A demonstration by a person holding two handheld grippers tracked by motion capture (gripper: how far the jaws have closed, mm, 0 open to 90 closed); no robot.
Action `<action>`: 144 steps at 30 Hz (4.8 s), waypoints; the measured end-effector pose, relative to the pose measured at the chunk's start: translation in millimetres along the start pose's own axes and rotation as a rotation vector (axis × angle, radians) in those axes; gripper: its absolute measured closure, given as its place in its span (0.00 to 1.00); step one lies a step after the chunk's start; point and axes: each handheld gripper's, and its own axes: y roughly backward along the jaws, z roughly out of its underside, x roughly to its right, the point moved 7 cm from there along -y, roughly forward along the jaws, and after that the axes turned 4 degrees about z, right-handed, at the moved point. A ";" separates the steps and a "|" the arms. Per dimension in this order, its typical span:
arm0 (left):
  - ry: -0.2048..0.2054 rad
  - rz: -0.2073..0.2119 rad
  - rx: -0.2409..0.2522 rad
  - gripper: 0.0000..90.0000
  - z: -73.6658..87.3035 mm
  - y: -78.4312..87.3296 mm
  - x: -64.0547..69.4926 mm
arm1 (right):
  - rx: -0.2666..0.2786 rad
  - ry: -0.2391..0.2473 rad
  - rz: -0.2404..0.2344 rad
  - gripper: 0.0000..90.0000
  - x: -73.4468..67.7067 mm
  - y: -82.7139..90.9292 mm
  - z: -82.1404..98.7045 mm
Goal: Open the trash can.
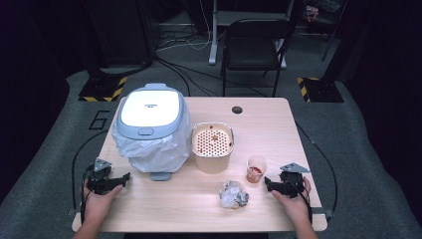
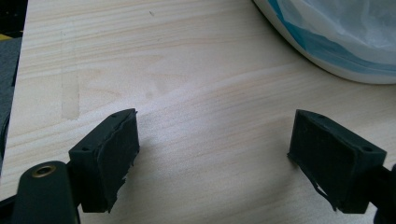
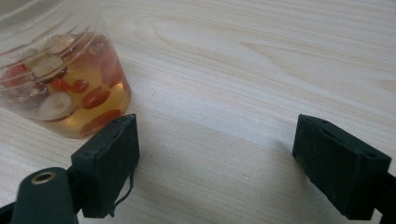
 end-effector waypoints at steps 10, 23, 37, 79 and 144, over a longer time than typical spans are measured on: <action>0.019 -0.011 0.007 0.17 -0.7 -0.7 0.8 | 0.000 0.001 0.000 0.16 -0.1 0.0 0.0; 0.028 -0.027 0.024 0.25 -1.1 0.7 -0.2 | 0.000 0.001 -0.001 0.16 -0.1 0.0 0.0; 0.039 0.090 -0.002 0.74 -16.9 43.0 34.6 | 0.000 0.000 -0.001 0.16 -0.1 0.0 -0.1; -0.145 0.305 -0.002 1.00 -30.2 -2.7 133.4 | 0.006 -0.002 0.002 0.18 0.4 1.0 0.2; -0.101 0.292 -0.032 1.00 -22.9 -13.7 139.5 | 0.046 0.157 -0.331 0.19 -148.9 66.8 -32.0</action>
